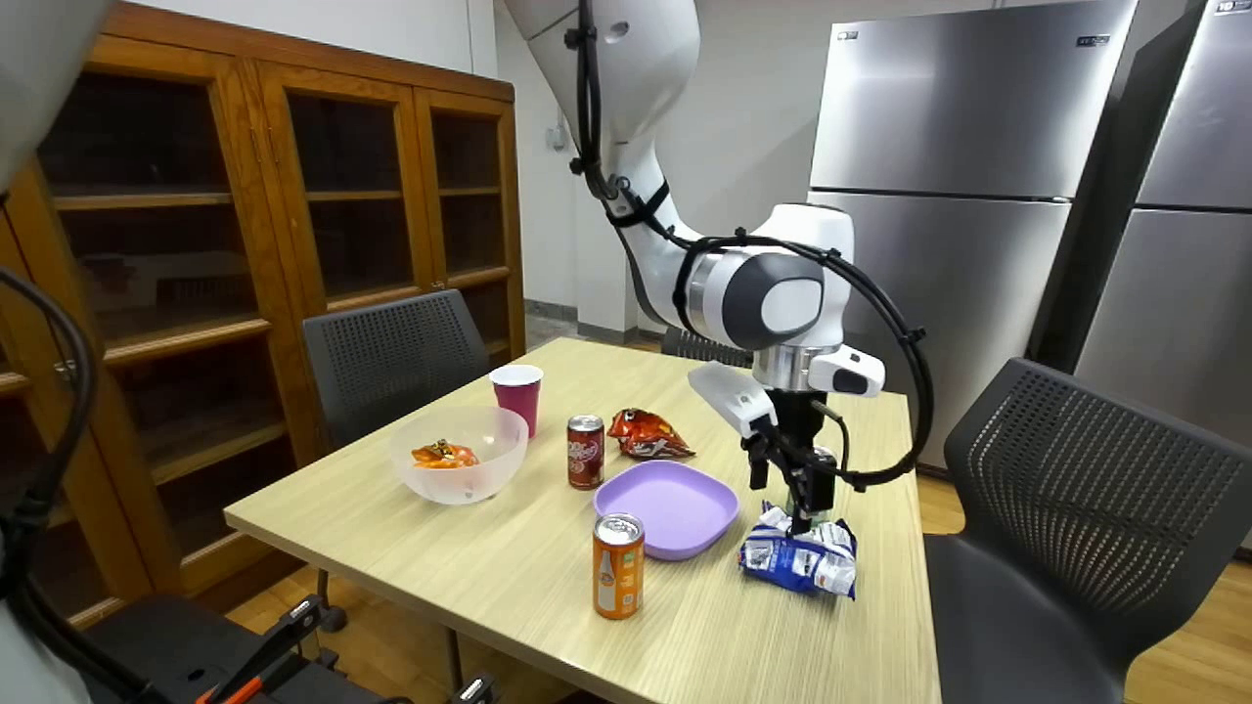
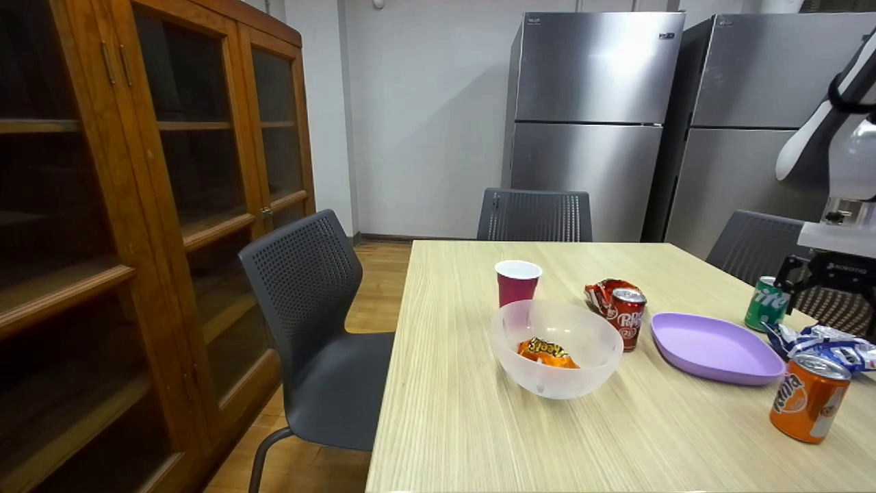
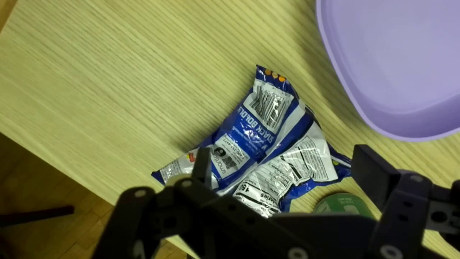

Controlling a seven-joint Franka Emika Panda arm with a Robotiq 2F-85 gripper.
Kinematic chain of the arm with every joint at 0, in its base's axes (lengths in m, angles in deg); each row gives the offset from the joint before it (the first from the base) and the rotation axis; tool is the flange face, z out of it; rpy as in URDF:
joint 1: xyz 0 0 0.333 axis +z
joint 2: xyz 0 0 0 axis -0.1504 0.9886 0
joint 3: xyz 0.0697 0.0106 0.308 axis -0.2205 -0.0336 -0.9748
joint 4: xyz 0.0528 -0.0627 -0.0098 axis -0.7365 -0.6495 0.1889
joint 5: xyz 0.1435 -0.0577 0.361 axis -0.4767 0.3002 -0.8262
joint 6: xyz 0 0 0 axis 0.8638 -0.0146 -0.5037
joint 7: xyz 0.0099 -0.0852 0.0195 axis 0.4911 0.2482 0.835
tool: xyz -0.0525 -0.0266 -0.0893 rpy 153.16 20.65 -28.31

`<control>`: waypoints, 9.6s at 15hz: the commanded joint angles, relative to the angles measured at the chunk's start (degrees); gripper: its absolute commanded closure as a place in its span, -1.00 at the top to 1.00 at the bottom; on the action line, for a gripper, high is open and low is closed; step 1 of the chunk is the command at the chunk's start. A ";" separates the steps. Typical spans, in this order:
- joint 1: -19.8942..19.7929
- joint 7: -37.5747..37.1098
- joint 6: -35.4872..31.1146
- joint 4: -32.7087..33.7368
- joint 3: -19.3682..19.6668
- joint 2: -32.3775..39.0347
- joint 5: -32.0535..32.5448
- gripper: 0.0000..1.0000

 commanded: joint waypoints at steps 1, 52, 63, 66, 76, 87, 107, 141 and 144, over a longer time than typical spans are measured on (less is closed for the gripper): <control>-2.40 -2.27 0.51 6.18 -1.68 5.17 -3.78 1.00; 6.11 -3.40 -8.67 -20.27 -1.15 -21.50 0.76 -1.00; 17.65 -21.71 -5.51 -27.27 -9.35 -34.14 21.08 -1.00; 19.57 -24.36 -4.32 -26.84 -13.82 -34.29 22.08 -1.00; 25.22 -27.69 1.16 -22.04 -21.55 -27.84 22.70 -1.00; 28.63 -28.60 6.77 -12.53 -18.60 -16.17 24.13 -1.00; 31.91 -26.97 11.12 -0.41 -14.46 -2.22 21.65 -0.48; 14.75 1.40 5.04 -22.16 -11.72 -26.37 16.47 1.00; 15.06 -0.50 5.81 -21.42 -11.54 -25.70 17.70 1.00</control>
